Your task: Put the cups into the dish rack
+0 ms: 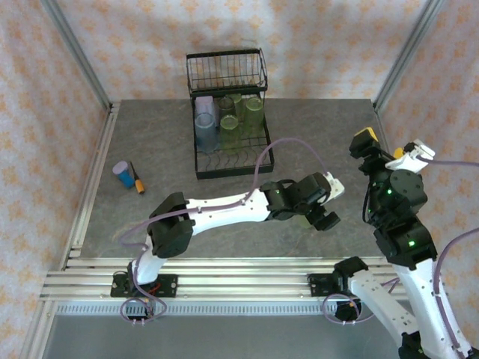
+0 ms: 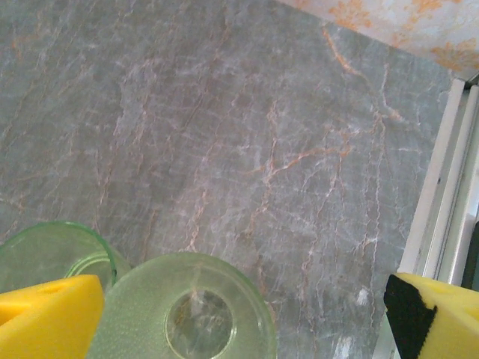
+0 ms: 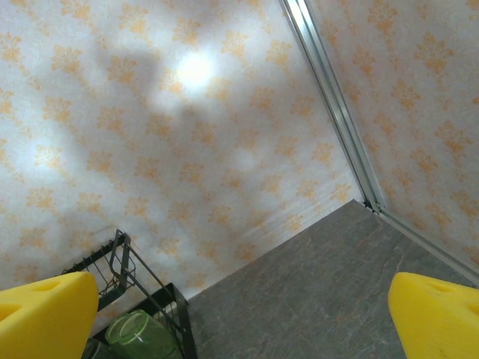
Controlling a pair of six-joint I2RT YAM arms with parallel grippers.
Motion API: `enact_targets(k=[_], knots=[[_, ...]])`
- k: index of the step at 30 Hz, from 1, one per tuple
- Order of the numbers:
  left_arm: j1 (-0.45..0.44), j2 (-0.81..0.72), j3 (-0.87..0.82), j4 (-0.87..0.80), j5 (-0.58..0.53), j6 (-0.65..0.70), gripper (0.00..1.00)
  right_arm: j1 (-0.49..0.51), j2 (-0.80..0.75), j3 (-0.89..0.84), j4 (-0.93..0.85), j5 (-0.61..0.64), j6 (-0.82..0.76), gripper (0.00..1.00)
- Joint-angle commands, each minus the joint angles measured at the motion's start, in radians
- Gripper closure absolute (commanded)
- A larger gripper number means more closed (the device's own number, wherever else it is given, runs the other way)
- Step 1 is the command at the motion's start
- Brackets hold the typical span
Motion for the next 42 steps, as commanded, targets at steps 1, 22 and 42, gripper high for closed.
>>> enact_targets(k=[1,22,42], knots=[[0.001,0.024,0.055,-0.092,-0.025,-0.040,0.01,-0.002,-0.014,-0.018,0.030,0.033,0.000,0.01],[0.000,0.158,0.199,-0.261,-0.081,-0.051,0.01,-0.002,-0.016,-0.028,0.040,0.034,-0.009,0.01],[0.000,0.089,0.232,-0.242,-0.106,-0.064,0.01,-0.002,-0.015,-0.036,0.048,0.024,-0.006,0.01]])
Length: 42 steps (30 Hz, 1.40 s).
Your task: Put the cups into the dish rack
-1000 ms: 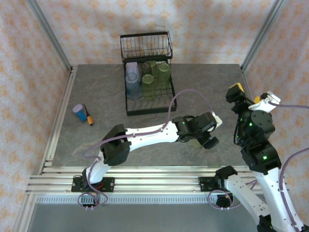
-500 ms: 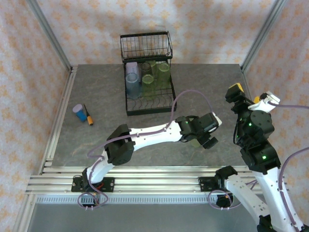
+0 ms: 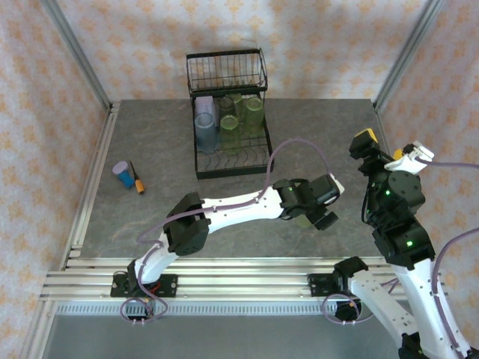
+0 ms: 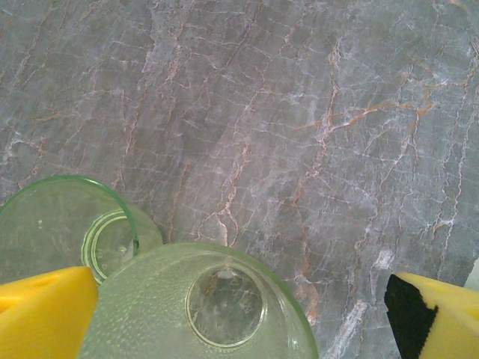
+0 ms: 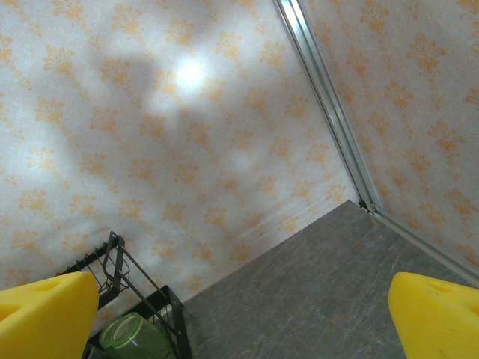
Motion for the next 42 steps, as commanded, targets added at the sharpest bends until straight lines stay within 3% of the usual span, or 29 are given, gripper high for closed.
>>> enact_targets(k=[1,8,30,42], knots=[[0.003,-0.067,0.031,-0.012,-0.019,-0.021,0.01,-0.003,-0.009,-0.014,0.031,0.012,-0.005,0.01],[0.022,-0.080,0.045,-0.082,-0.068,-0.051,0.01,-0.003,-0.004,-0.017,0.039,0.007,0.001,0.01],[0.033,0.005,0.044,-0.134,0.053,-0.080,0.01,-0.003,0.009,-0.018,0.042,0.005,-0.002,0.01],[0.033,0.034,0.048,-0.181,0.027,-0.059,0.01,-0.003,0.006,-0.018,0.037,0.006,0.002,0.01]])
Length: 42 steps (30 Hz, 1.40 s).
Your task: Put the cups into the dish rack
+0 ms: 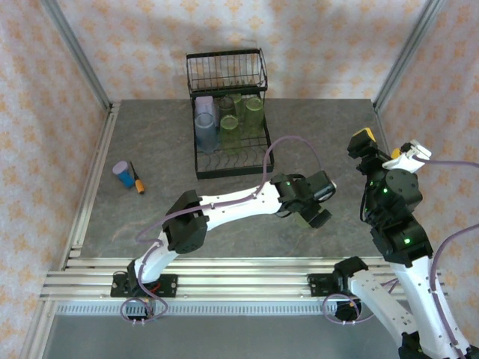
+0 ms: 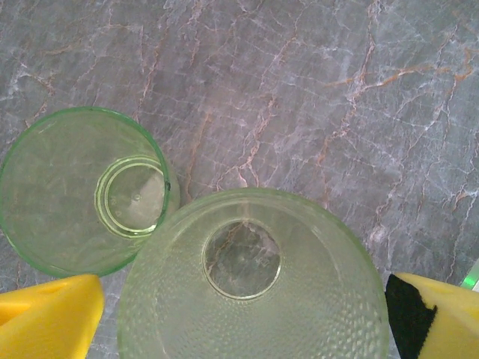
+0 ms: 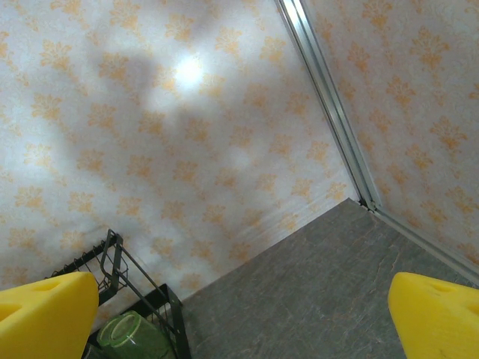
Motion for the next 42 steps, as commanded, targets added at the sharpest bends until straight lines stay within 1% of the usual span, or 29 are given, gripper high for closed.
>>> enact_targets(k=[1,10,12,14,16,18,23,26,28,31,34,36,38,42], knots=[[0.004,0.037,0.024,-0.052,0.007,0.015,0.01,-0.003,-0.006,-0.007,0.021,0.007,0.004,0.01],[0.004,0.066,0.057,-0.076,0.014,0.036,0.01,-0.003,-0.006,-0.009,0.021,0.007,0.003,0.01],[0.003,0.076,0.075,-0.094,0.005,0.043,0.04,-0.002,-0.006,-0.009,0.021,0.007,0.002,0.01],[0.003,0.078,0.085,-0.105,-0.001,0.047,0.08,-0.002,-0.006,-0.010,0.020,0.009,0.003,0.01],[0.002,0.068,0.083,-0.096,0.001,0.048,0.16,-0.003,-0.006,-0.012,0.020,0.009,0.004,0.01],[0.002,0.057,0.084,-0.086,0.004,0.049,0.21,-0.003,-0.007,-0.012,0.021,0.009,0.005,0.01],[0.003,0.000,0.077,-0.059,0.002,0.058,0.23,-0.002,-0.008,-0.010,0.020,0.009,0.002,0.01],[0.010,-0.070,0.041,-0.021,0.021,0.061,0.23,-0.003,-0.005,-0.008,0.024,-0.007,-0.003,0.01],[0.027,-0.149,-0.020,0.037,0.034,0.052,0.23,-0.002,0.005,-0.001,0.021,-0.031,-0.006,0.01],[0.070,-0.312,-0.174,0.169,0.058,0.017,0.23,-0.002,0.034,0.011,0.015,-0.071,-0.006,0.01],[0.130,-0.493,-0.363,0.342,0.082,-0.021,0.23,-0.003,0.072,0.014,0.025,-0.124,0.018,0.01],[0.178,-0.613,-0.507,0.480,0.082,-0.038,0.23,-0.004,0.098,0.011,0.045,-0.182,0.059,0.01],[0.233,-0.717,-0.658,0.620,0.074,-0.055,0.23,-0.005,0.122,0.000,0.100,-0.272,0.103,0.01],[0.394,-0.917,-0.953,0.934,0.092,-0.157,0.23,-0.013,0.207,0.000,0.240,-0.498,0.252,0.01]])
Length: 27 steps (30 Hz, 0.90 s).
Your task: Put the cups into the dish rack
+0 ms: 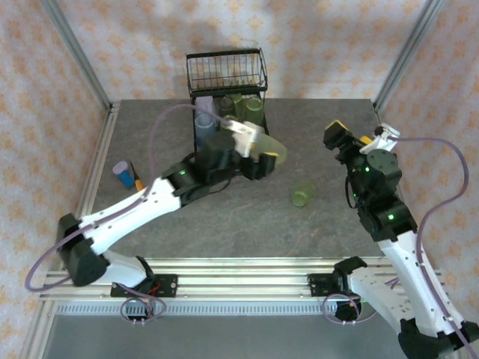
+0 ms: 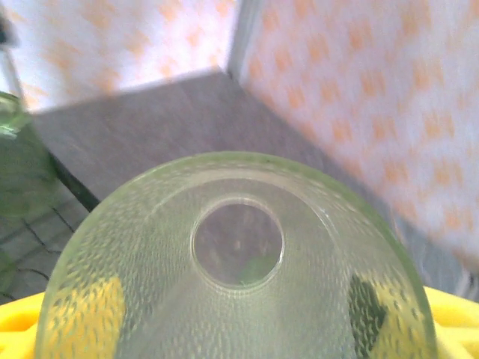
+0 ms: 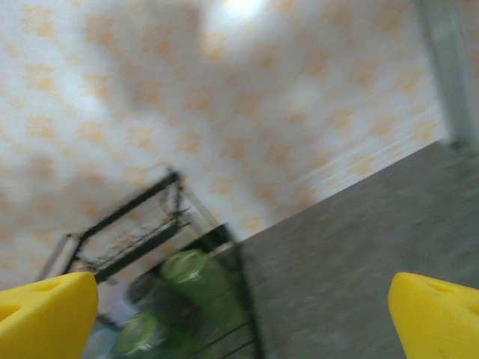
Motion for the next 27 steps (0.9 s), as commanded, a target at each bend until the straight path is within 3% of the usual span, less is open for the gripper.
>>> enact_targets(k=[1,5,9,12,19,27], knots=[[0.104,-0.096,-0.207,0.365,0.019,-0.112,0.24,-0.013,0.065,0.002,0.171,-0.258,0.177,0.01],[0.199,-0.225,-0.367,0.602,0.004,-0.130,0.23,-0.022,0.207,-0.018,0.395,-0.509,0.452,0.01],[0.240,-0.288,-0.437,0.763,-0.018,-0.099,0.23,-0.023,0.398,-0.018,0.755,-0.746,0.797,0.01],[0.250,-0.287,-0.479,0.928,-0.027,-0.077,0.23,-0.006,0.537,-0.005,0.991,-0.813,0.988,0.01],[0.252,-0.196,-0.501,1.230,-0.006,-0.081,0.23,0.106,0.655,0.093,1.049,-0.843,1.053,0.01],[0.254,-0.111,-0.476,1.288,0.031,-0.134,0.24,0.191,0.717,0.175,1.065,-0.838,1.036,0.01]])
